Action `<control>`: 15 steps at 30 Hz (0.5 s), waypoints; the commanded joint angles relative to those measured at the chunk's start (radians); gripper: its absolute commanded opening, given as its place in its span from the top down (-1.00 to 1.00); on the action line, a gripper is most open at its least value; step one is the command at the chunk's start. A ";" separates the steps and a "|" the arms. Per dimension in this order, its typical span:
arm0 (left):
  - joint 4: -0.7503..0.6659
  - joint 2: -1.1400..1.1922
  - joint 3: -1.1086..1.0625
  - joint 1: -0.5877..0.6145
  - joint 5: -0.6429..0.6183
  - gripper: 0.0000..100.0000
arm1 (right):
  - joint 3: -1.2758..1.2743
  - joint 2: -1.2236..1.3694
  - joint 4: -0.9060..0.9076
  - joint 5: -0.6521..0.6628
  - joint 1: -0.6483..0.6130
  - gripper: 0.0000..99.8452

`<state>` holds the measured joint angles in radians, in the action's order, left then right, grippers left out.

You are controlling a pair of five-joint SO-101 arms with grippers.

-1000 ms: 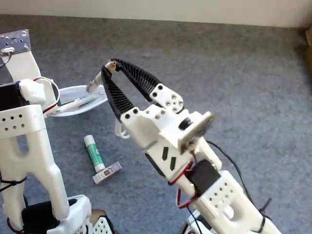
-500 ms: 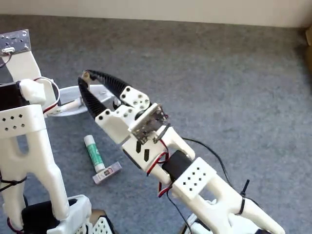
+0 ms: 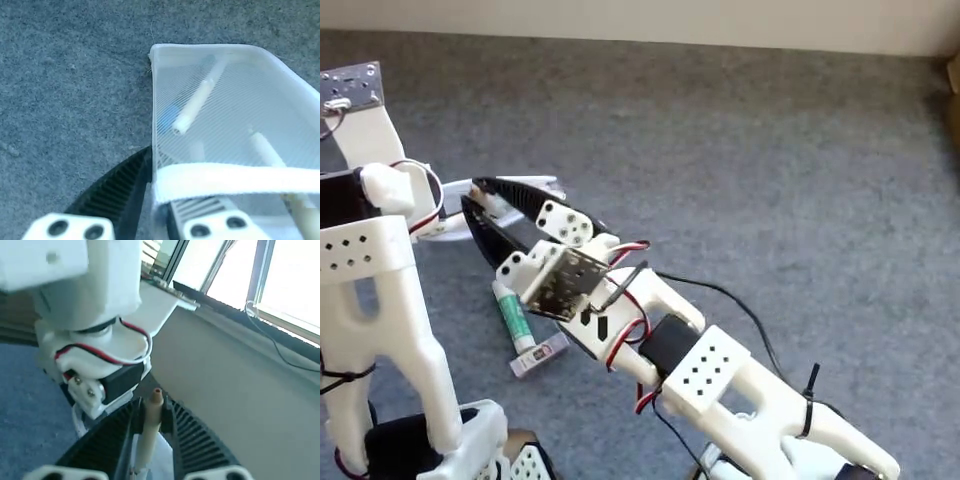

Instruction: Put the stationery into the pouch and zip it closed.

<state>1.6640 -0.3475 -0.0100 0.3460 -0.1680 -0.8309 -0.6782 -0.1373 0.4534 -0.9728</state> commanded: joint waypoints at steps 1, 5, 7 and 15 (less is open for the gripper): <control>-0.005 -0.004 -0.010 -0.019 -0.002 0.98 | 0.015 -0.004 0.065 0.018 -0.010 0.99; -0.005 -0.004 -0.008 -0.019 -0.002 0.98 | 0.016 -0.004 0.087 0.018 -0.010 0.98; -0.005 -0.004 -0.008 -0.019 -0.002 0.98 | 0.016 -0.004 0.087 0.018 -0.010 0.98; -0.005 -0.004 -0.012 -0.019 -0.002 0.98 | 0.008 -0.004 0.088 0.012 -0.010 0.71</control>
<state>1.6640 -0.3537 -0.0222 0.3429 -0.1680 -0.8309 -0.6782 -0.0529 0.4626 -0.9728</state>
